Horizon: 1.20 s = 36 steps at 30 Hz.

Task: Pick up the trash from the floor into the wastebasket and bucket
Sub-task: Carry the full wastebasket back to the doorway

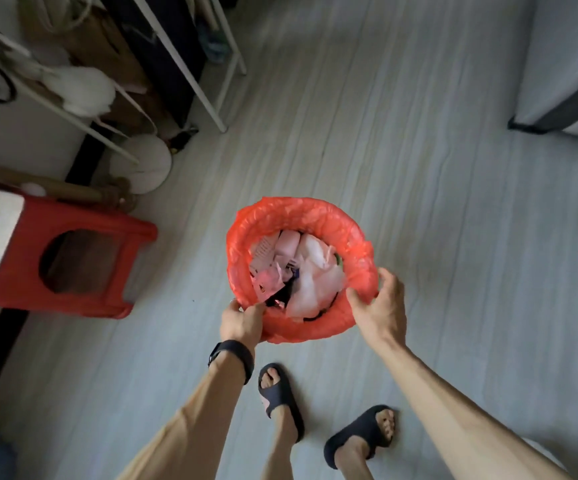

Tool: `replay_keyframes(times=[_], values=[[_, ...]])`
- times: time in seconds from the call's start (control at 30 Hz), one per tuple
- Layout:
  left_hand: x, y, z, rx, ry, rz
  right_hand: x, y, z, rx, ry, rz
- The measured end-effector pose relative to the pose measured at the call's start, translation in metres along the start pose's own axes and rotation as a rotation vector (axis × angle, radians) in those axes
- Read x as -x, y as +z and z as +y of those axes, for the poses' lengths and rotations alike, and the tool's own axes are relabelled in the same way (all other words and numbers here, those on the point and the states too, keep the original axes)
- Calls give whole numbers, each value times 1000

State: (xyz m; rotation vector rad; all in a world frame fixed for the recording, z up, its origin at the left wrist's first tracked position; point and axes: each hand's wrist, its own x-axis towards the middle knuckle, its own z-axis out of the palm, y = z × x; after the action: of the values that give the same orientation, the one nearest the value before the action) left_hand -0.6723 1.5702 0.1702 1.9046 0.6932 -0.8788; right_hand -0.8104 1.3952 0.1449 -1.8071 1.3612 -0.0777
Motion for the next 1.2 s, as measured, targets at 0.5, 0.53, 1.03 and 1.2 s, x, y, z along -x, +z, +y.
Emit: replay_keyframes(times=[0.5, 0.53, 1.03, 1.2], values=[[84, -47, 275, -242, 281, -175, -30, -130, -257, -272, 274, -113], [86, -43, 290, -305, 319, -157, -39, -140, -264, -249, 272, -113], [73, 244, 570, -1146, 740, -236, -372, -328, -356, -146, 286, -52], [52, 343, 676, -1221, 835, -296, -491, -378, -385, -173, 302, 37]])
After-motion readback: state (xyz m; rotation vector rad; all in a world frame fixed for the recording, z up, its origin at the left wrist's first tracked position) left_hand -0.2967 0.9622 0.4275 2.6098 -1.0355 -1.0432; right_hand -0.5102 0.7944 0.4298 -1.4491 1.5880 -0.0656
